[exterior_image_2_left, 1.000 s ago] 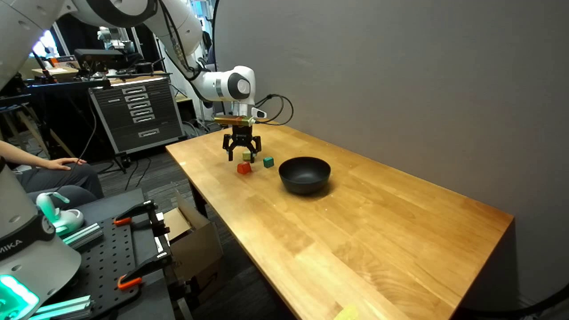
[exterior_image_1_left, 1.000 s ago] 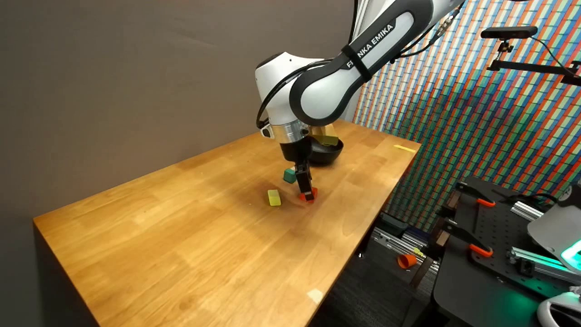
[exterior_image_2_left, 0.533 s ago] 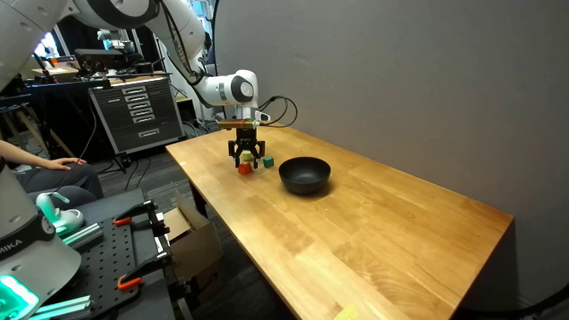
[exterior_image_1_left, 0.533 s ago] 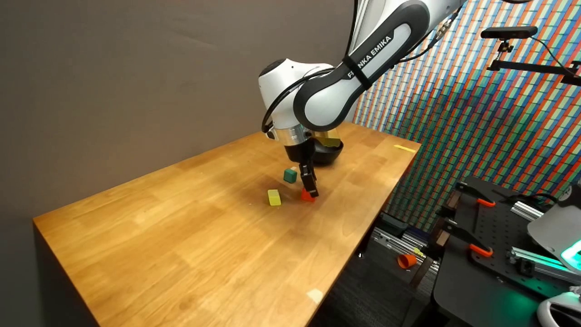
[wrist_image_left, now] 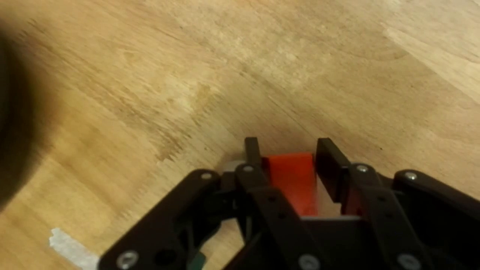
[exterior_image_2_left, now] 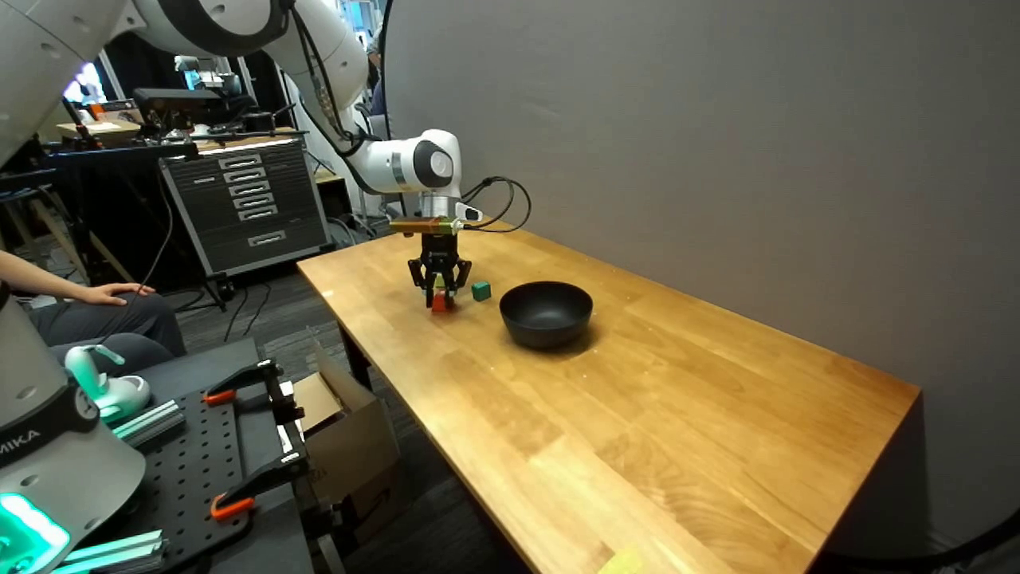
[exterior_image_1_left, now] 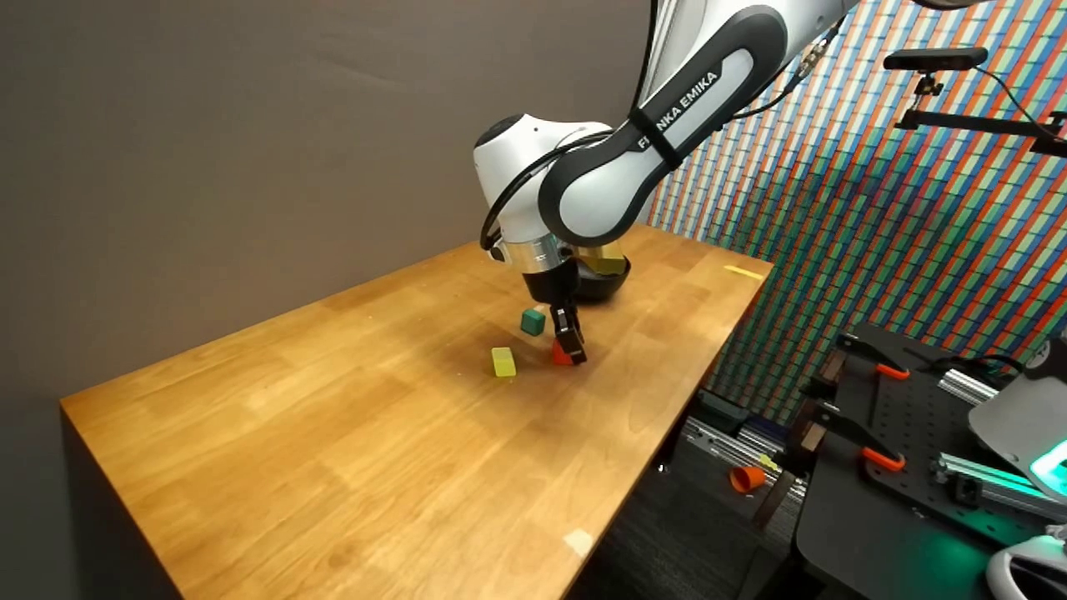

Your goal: Pick up the green and orange blocks from the table and put them in the black bowl.

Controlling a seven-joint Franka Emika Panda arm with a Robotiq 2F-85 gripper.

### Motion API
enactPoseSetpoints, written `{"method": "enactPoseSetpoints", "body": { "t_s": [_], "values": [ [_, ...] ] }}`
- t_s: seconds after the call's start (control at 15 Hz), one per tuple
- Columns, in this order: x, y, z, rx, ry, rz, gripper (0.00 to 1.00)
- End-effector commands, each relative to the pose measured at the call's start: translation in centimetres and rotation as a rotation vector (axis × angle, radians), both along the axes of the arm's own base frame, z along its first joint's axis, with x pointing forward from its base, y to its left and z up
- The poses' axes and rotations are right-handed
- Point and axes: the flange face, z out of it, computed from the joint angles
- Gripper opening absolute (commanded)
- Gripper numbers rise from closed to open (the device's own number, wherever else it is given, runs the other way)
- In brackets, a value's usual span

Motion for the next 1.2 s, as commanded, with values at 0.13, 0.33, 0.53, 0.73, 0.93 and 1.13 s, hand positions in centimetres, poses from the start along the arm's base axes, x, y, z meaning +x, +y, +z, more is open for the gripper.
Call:
{"method": "enactPoseSetpoints", "body": {
  "t_s": [0.13, 0.33, 0.53, 0.73, 0.93, 1.13],
  "values": [
    [1.8, -1.9, 4.9, -0.097, -0.112, -0.027, 0.19],
    [3.3, -4.8, 9.4, -0.215, -0.215, -0.07, 0.19],
    [4.3, -8.1, 12.5, -0.325, -0.284, -0.153, 0.19],
    [4.8, -11.5, 13.0, -0.391, -0.274, -0.237, 0.19],
    [5.4, -13.7, 11.8, -0.408, -0.231, -0.285, 0.69],
    [6.5, -13.7, 11.1, -0.322, -0.206, -0.277, 0.9]
  ]
}}
